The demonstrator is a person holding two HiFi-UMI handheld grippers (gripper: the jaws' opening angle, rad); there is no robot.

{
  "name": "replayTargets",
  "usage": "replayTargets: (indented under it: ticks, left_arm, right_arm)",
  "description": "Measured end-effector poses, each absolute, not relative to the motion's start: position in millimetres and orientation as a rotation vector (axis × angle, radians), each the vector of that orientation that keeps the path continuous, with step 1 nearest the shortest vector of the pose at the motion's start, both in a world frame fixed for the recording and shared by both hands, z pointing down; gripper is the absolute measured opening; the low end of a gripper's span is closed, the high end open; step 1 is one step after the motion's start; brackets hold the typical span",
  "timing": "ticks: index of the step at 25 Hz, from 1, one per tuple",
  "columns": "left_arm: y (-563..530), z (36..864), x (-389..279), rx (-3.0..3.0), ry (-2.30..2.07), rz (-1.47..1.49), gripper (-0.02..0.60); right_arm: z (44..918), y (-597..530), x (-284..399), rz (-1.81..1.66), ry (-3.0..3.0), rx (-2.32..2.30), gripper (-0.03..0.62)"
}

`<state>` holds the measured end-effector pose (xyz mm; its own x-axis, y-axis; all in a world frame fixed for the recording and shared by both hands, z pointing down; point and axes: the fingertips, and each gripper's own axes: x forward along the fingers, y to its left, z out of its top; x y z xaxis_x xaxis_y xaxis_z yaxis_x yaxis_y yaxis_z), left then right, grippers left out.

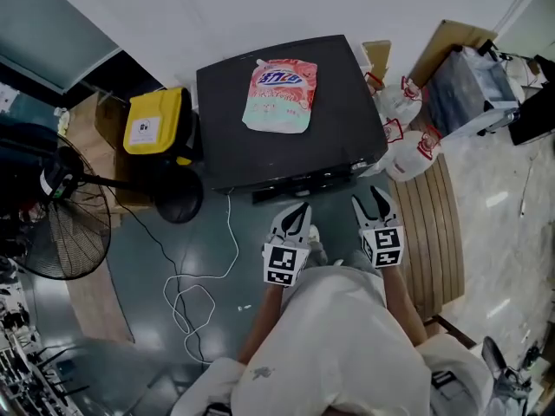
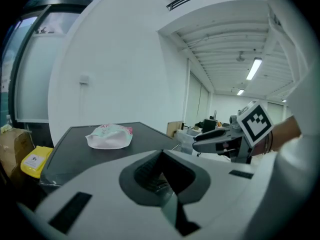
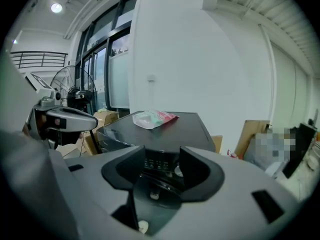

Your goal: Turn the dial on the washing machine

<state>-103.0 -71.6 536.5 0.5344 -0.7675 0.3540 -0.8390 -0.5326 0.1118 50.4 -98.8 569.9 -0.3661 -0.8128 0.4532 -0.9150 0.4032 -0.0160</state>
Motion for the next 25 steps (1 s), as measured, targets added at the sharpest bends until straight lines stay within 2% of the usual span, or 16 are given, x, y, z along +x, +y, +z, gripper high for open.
replayTargets:
  ticks: [25]
  left_arm:
    - [-116, 602, -77, 2.498, -1.174, 0.436, 0.014]
  right_arm:
    - [656, -156, 65, 0.505, -2.098, 1.504, 0.258]
